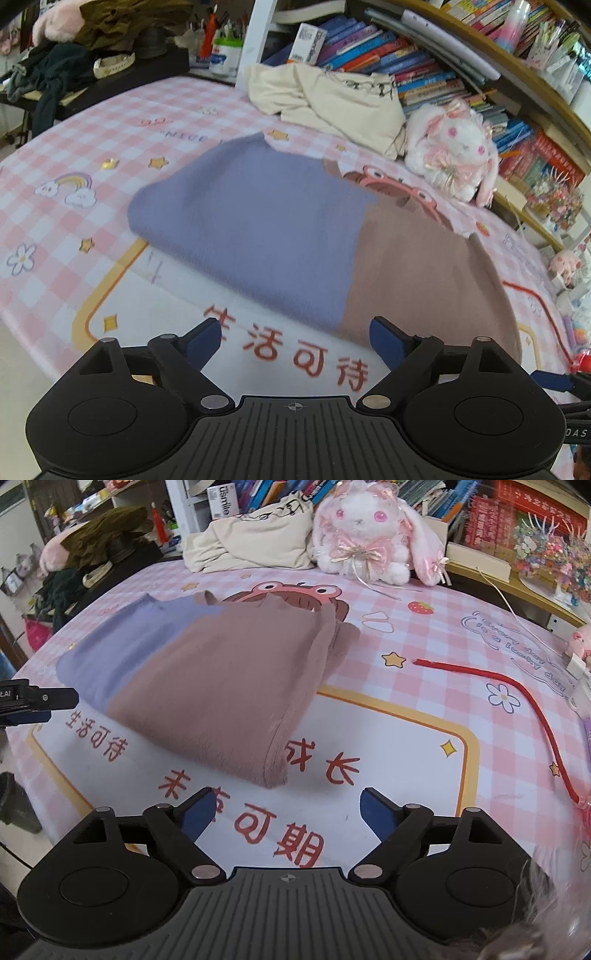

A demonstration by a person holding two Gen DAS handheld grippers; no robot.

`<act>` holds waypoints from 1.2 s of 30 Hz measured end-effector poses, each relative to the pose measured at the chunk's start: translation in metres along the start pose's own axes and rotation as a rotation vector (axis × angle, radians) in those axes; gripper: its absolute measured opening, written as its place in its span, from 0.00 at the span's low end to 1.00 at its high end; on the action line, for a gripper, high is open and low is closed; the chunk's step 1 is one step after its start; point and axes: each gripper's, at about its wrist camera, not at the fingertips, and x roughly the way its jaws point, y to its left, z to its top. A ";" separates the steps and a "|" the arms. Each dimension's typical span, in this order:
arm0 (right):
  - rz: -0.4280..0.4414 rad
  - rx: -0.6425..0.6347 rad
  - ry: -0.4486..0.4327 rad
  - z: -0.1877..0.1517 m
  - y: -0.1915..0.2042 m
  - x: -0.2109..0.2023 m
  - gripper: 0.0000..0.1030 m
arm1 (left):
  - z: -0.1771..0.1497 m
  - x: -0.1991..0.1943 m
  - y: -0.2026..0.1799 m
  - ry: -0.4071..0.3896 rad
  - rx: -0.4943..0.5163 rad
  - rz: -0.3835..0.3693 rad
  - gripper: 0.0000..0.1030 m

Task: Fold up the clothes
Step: 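Move the left gripper to the lavender side edge and grasp it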

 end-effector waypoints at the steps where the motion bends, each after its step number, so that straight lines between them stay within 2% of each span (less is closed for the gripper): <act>1: 0.003 -0.002 0.004 0.000 0.000 0.000 0.84 | -0.001 0.000 0.000 0.011 -0.005 -0.001 0.88; 10: 0.019 -0.001 0.027 -0.002 0.008 0.003 0.87 | 0.005 0.005 0.010 0.064 -0.068 -0.043 0.89; 12: 0.017 0.002 0.031 -0.002 0.011 0.004 0.87 | 0.007 0.010 0.016 0.096 -0.088 -0.056 0.89; 19: -0.008 0.024 0.036 0.002 0.024 0.005 0.87 | 0.015 0.028 0.043 0.192 -0.225 -0.091 0.89; 28: -0.053 0.045 0.041 0.006 0.037 0.007 0.87 | 0.035 0.039 0.077 0.140 -0.392 -0.161 0.90; 32: -0.079 0.059 0.041 0.008 0.040 0.008 0.87 | 0.044 0.045 0.095 0.121 -0.510 -0.210 0.90; 36: -0.104 0.074 0.040 0.012 0.043 0.009 0.87 | 0.047 0.052 0.118 0.089 -0.673 -0.270 0.90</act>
